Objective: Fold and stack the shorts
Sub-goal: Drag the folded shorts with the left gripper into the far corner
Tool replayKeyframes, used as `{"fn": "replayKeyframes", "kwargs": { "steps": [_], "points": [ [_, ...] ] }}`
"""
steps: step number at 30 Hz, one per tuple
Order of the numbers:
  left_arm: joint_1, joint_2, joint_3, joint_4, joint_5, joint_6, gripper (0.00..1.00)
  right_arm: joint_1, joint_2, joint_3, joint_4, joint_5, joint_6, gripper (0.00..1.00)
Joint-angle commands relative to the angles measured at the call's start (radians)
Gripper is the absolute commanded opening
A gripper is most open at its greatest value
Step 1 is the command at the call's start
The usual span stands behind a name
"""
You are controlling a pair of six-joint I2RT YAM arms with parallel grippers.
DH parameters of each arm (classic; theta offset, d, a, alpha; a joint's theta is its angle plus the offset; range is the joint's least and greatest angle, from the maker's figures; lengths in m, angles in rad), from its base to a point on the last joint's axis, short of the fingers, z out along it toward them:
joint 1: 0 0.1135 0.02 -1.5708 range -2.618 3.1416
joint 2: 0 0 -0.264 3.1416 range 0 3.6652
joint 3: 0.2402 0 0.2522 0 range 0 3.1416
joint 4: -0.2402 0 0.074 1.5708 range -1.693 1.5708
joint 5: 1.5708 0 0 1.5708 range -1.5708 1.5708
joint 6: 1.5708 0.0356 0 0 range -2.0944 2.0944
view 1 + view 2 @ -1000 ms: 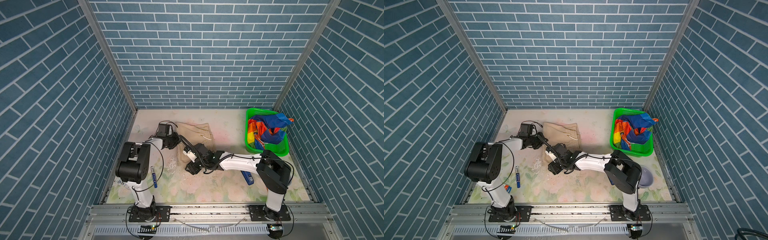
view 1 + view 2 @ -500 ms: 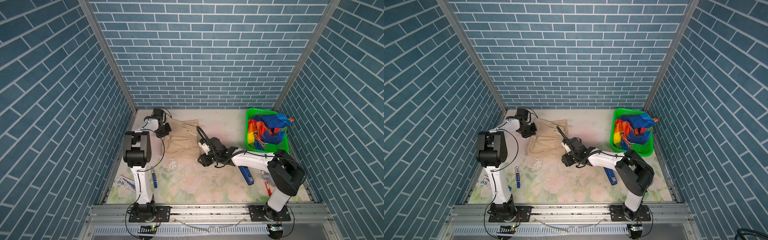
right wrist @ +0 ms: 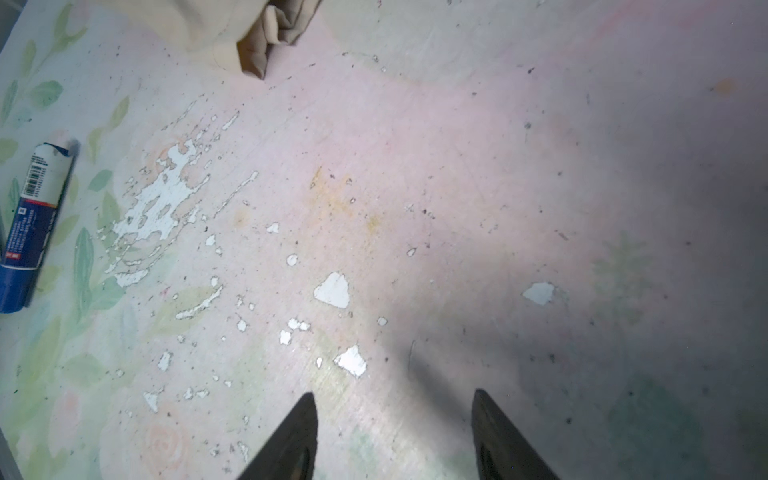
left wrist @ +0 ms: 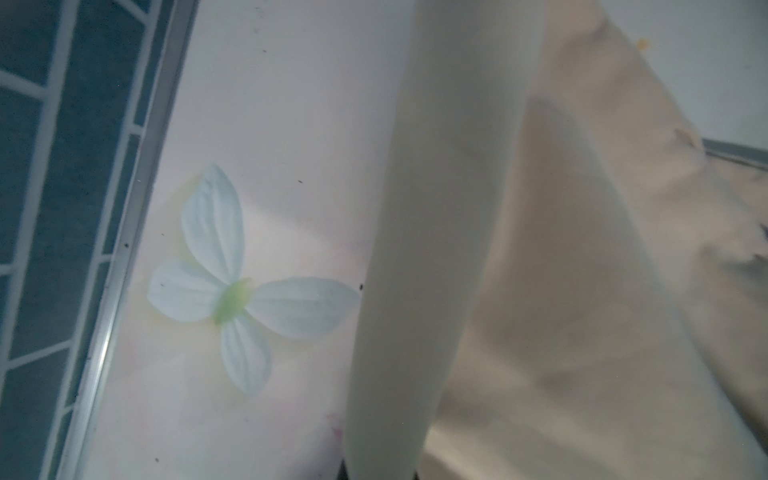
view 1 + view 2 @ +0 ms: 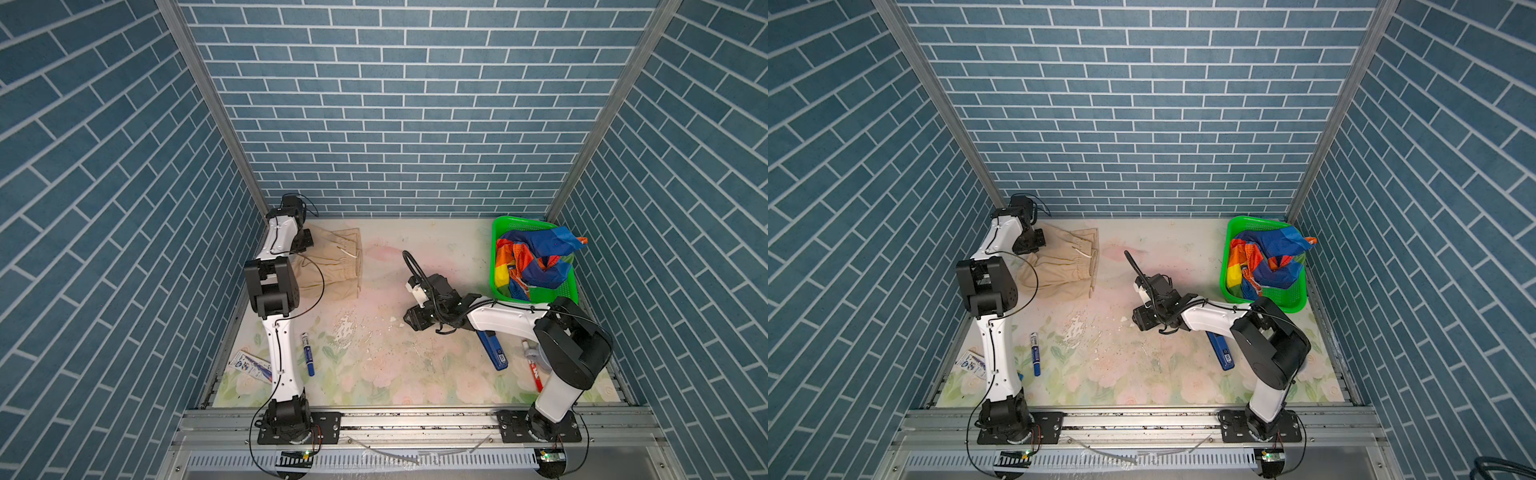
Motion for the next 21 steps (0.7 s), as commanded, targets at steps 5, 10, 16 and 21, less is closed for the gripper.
{"fn": "replayKeyframes", "kwargs": {
  "steps": [5, 10, 16, 21],
  "points": [
    [0.021, 0.160, 0.252, -0.176, -0.141, 0.078, 0.00, -0.032, 0.030, -0.042, 0.036, -0.023, 0.018, 0.59],
    [0.030, 0.194, 0.308, -0.182, -0.187, 0.096, 0.00, -0.046, 0.056, -0.043, 0.047, -0.044, 0.035, 0.59],
    [0.070, 0.197, 0.298, -0.175, -0.189, 0.075, 0.01, -0.056, 0.072, -0.039, 0.059, -0.054, 0.046, 0.59],
    [0.079, 0.196, 0.293, -0.166, -0.139, 0.061, 0.32, -0.059, 0.086, -0.034, 0.064, -0.065, 0.052, 0.59]
  ]
}}
